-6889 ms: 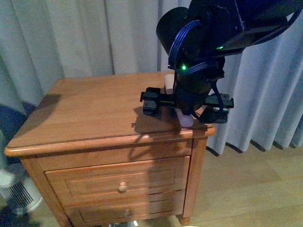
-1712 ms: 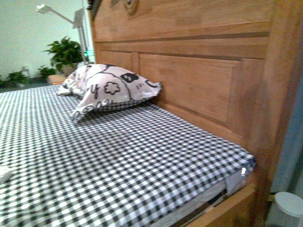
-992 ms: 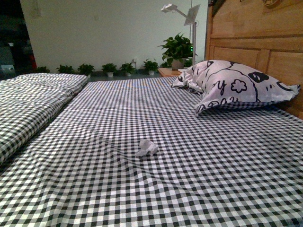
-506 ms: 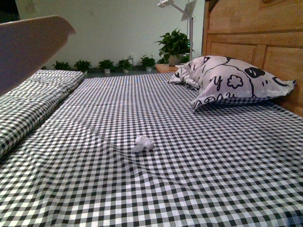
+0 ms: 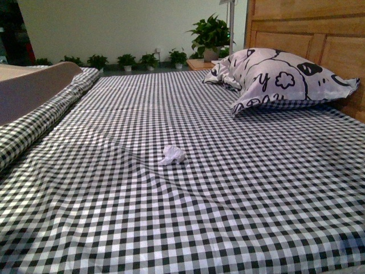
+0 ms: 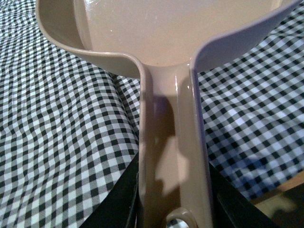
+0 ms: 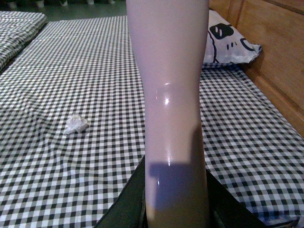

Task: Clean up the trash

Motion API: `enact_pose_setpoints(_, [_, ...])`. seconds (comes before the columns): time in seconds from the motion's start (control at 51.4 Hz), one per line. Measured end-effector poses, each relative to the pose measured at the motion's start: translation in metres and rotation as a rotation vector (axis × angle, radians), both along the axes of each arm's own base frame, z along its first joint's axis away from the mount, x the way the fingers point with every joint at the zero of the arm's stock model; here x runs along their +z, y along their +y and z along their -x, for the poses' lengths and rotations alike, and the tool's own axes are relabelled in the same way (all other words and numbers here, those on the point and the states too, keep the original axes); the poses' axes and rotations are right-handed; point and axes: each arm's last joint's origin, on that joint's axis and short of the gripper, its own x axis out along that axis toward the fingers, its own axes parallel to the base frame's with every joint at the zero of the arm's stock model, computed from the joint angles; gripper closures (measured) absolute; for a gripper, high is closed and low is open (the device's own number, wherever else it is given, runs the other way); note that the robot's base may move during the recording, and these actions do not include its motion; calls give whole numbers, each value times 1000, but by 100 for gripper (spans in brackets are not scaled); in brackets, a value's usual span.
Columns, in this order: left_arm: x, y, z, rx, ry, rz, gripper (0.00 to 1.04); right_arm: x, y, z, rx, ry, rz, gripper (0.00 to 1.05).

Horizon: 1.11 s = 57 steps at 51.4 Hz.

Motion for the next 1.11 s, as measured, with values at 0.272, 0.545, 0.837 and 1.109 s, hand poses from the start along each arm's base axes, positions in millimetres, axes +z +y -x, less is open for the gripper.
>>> enact_pose_setpoints(0.272, [-27, 1, -49, -106, 25, -88, 78, 0, 0, 0, 0, 0, 0, 86])
enact_pose_setpoints(0.545, [-49, -16, -82, -227, 72, -124, 78, 0, 0, 0, 0, 0, 0, 86])
enact_pose_setpoints(0.837, [-72, -31, -107, -320, 148, -114, 78, 0, 0, 0, 0, 0, 0, 86])
enact_pose_setpoints(1.109, [-88, -36, -123, -386, 192, -120, 78, 0, 0, 0, 0, 0, 0, 86])
